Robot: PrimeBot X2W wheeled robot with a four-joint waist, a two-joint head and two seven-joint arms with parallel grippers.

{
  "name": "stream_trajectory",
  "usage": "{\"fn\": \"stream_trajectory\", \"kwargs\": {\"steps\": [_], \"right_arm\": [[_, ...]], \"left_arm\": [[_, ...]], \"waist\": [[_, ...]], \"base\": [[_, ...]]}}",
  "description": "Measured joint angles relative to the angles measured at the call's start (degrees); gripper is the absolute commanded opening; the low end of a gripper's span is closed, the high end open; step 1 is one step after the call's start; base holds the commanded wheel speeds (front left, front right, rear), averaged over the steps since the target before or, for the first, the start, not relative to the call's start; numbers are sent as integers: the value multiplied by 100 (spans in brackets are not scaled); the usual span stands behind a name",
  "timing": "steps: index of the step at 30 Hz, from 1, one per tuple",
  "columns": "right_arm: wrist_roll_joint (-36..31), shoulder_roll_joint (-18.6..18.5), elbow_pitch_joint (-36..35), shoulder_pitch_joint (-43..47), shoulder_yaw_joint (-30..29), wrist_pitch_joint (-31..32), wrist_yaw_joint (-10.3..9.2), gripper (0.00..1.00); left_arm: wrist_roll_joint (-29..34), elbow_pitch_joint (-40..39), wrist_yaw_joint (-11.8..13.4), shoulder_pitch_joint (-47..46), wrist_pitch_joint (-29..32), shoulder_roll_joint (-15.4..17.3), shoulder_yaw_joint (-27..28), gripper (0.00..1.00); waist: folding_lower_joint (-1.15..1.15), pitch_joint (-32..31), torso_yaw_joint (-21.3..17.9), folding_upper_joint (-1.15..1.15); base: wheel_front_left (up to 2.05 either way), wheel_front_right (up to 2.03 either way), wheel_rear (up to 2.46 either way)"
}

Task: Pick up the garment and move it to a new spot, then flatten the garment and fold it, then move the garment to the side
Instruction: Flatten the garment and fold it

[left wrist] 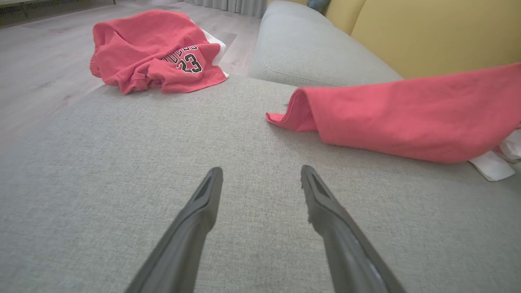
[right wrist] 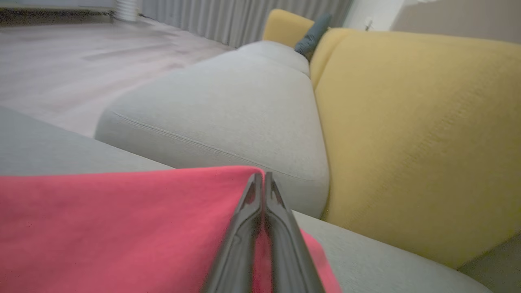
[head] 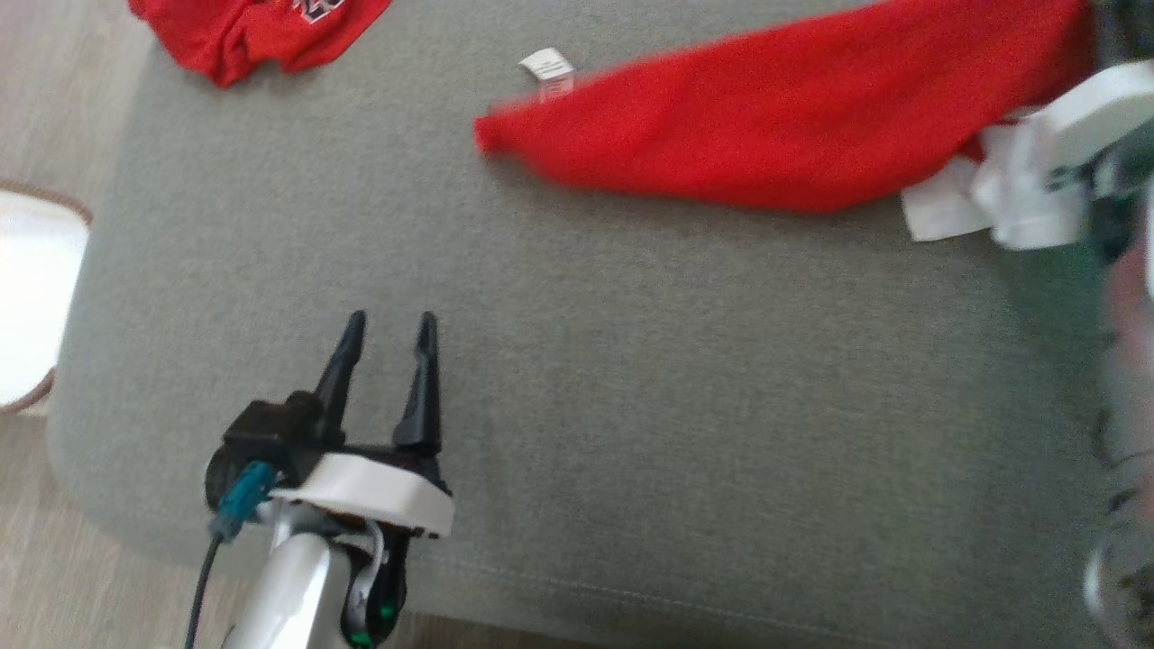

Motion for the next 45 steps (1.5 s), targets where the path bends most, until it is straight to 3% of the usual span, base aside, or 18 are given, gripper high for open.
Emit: {"fn": "stream_trajectory", "kwargs": {"steps": [5,10,11,12,13,18,22,27,35,45], "right_arm": [[-315,-415,559,-353,-705,132,3,0],[-700,-480,784,-389,-1280,-136,4,0],[-700,-480,784,-389,-1280,-136,4,31],[-758,-466,814,-403,-1396,-238,4,96],[-797,-458,861,-421,-1506,-327,4,100],[-869,-376,959,-430,-1762,-779,4,100],[-672,-80,876,-422,-1661,-946,4,100],[199,443,-33,246,-809,-964,4,100],[1206,623,-724,2259,133,-962,4,100],[1261,655,-712,2577,591,-912,4,100]], "left_arm": [[1,-22,-18,-154,0,-22,-192,100],[-4,-51,55,-156,0,-32,-236,100],[-4,-51,55,-156,0,-32,-236,100],[-3,-53,74,-156,0,-33,-231,100],[-3,-53,73,-156,0,-34,-230,100],[5,-66,71,-155,0,-34,-209,100],[89,-77,67,-149,0,-34,-187,100],[122,-73,65,-103,0,-33,-138,100],[181,-75,20,-80,0,-33,-38,100],[247,-57,-32,7,0,-33,-8,100]], "waist": [[0,183,279,0],[1,315,394,0],[1,315,394,0],[1,314,372,0],[0,302,339,0],[-1,191,115,0],[-1,69,-123,0],[-1,-162,-471,0],[-1,-311,-670,0],[-1,-190,-665,0]], "base": [[0,0,0],[0,0,0],[0,0,0],[0,0,0],[0,0,0],[0,0,0],[0,0,0],[0,0,0],[0,0,0],[0,0,0]]}}
